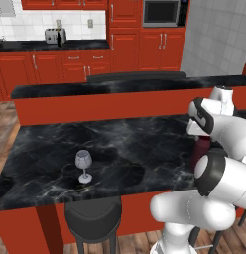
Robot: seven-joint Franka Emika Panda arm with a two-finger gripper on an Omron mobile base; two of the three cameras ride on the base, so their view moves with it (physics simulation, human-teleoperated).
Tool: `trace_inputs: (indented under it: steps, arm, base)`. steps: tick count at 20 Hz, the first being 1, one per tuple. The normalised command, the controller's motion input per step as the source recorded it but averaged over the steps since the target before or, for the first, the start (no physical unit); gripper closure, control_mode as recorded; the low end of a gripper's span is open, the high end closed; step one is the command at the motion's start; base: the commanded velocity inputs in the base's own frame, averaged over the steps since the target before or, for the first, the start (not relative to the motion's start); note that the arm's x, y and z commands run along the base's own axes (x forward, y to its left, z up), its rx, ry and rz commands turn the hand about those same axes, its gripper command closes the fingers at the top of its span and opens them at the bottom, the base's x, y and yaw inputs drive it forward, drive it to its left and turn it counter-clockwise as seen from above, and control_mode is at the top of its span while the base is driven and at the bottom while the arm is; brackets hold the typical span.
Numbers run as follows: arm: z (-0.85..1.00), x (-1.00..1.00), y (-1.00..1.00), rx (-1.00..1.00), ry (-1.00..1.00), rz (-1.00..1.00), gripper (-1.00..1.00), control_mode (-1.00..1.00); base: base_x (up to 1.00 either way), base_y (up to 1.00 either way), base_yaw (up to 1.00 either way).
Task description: There is a wine glass and glass cup on the dining counter. Place the wine bottle next to the wine glass and the juice bottle next to the glass cup.
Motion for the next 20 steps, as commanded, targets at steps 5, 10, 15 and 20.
trace_inputs:
  steps: [5,10,15,20]
  arm:
    - [0.01,0.00,0.00,0.00,-0.01,0.00,-1.00,-1.00]
    - [0.15,-0.02,0.00,0.00,-0.10,0.00,-1.00,-1.00]
    - [0.26,0.00,0.03,-0.01,-0.10,0.00,-1.00,-1.00]
    - [0.22,-0.21,0.14,-0.09,-0.10,0.02,-1.00,-1.00]
  base:
    - [0.00,0.00,0.00]
    - [0.00,0.00,0.00]
    - [0.00,0.00,0.00]
    - [0.00,0.00,0.00]
